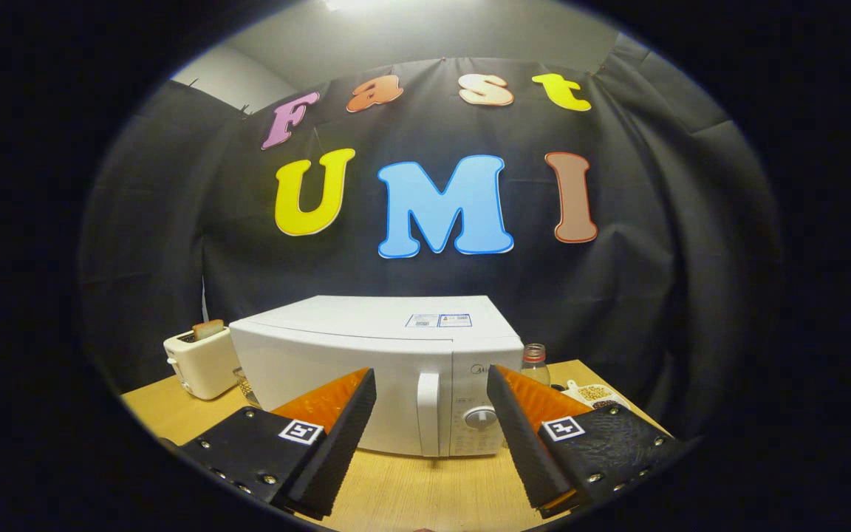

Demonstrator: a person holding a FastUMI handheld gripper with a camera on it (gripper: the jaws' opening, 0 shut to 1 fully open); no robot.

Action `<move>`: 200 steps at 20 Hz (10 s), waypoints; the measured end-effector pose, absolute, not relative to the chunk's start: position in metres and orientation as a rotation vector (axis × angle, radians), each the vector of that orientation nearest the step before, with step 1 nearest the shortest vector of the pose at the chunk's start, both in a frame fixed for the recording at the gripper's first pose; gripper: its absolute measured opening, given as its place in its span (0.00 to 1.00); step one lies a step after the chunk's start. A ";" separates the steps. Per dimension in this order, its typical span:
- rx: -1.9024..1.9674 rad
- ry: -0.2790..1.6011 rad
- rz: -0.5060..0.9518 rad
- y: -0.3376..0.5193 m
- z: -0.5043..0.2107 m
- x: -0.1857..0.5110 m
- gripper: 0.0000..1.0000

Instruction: Open the microwave, put the food inside, and close the microwave door.

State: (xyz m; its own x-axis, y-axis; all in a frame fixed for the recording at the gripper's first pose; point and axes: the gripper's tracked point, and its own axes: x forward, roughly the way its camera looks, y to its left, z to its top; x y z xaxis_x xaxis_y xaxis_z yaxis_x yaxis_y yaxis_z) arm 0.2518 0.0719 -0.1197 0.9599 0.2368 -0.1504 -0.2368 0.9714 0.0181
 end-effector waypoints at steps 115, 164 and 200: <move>-0.121 0.646 0.305 0.051 -0.312 -0.006 0.97; 0.512 0.462 0.396 0.219 -0.242 0.280 0.78; 0.282 0.213 0.362 0.227 -0.114 0.192 0.97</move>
